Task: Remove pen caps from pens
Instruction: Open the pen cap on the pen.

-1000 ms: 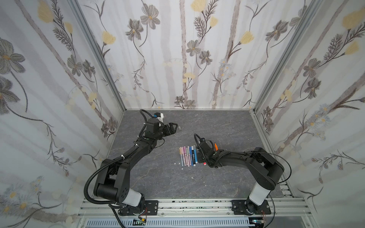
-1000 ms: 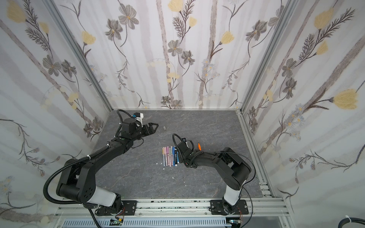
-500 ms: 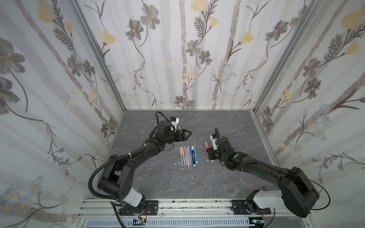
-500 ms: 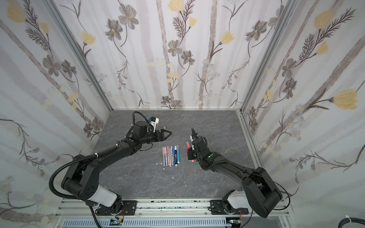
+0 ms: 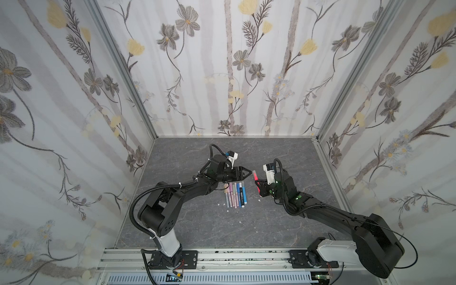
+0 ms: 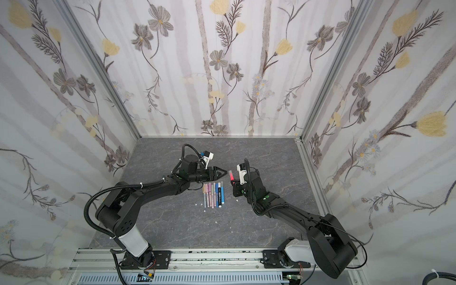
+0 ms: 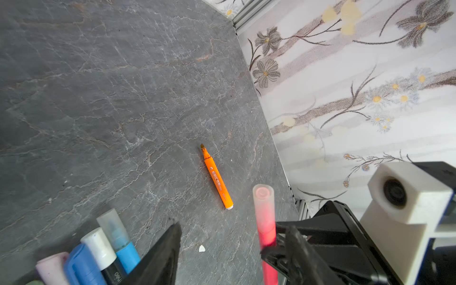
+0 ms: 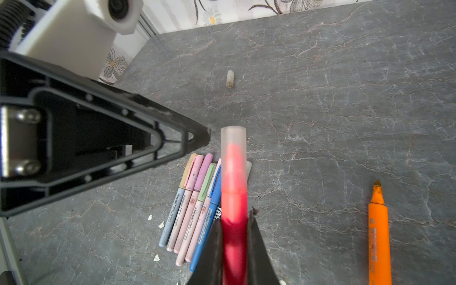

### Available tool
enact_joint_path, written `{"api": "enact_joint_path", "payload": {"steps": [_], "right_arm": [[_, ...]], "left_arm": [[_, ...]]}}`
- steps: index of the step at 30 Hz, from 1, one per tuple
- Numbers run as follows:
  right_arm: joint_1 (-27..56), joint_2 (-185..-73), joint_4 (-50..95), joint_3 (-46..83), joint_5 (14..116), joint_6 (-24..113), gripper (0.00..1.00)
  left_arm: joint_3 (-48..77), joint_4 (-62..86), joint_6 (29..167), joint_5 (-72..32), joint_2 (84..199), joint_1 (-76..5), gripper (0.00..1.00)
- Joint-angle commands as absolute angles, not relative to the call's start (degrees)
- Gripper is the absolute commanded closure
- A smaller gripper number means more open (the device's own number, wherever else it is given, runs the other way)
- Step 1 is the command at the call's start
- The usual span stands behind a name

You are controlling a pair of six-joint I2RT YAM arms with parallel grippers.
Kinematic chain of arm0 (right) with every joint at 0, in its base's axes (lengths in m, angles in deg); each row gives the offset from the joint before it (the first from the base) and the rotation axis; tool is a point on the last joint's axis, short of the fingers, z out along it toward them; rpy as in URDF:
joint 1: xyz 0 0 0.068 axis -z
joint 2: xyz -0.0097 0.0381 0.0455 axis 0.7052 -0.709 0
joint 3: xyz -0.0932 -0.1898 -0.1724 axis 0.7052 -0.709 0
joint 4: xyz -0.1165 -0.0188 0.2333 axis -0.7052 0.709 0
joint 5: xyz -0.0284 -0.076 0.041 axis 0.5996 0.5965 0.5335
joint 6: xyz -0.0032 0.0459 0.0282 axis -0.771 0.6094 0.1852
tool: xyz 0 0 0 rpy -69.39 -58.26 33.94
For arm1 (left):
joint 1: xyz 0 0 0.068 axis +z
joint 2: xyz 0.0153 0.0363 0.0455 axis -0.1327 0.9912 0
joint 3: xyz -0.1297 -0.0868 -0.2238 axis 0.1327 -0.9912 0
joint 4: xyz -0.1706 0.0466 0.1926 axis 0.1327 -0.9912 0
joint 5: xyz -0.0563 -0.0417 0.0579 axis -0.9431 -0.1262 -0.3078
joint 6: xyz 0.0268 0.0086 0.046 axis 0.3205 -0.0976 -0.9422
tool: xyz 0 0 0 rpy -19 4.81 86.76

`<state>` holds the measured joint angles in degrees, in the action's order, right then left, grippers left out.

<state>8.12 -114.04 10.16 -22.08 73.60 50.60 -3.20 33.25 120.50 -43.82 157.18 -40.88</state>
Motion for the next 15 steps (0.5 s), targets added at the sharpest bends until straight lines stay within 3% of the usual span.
{"api": "enact_joint_path", "payload": {"steps": [1,15], "right_arm": [[8.1,-114.7,7.2,-21.3,72.5,50.7,0.98],[8.1,-116.4,6.0,-20.2,71.8,51.0,0.98]], "left_arm": [[-1.7,37.2,122.3,-44.3,158.5,-41.8,0.36],[1.2,37.5,122.7,-44.1,162.0,-43.2,0.59]]}}
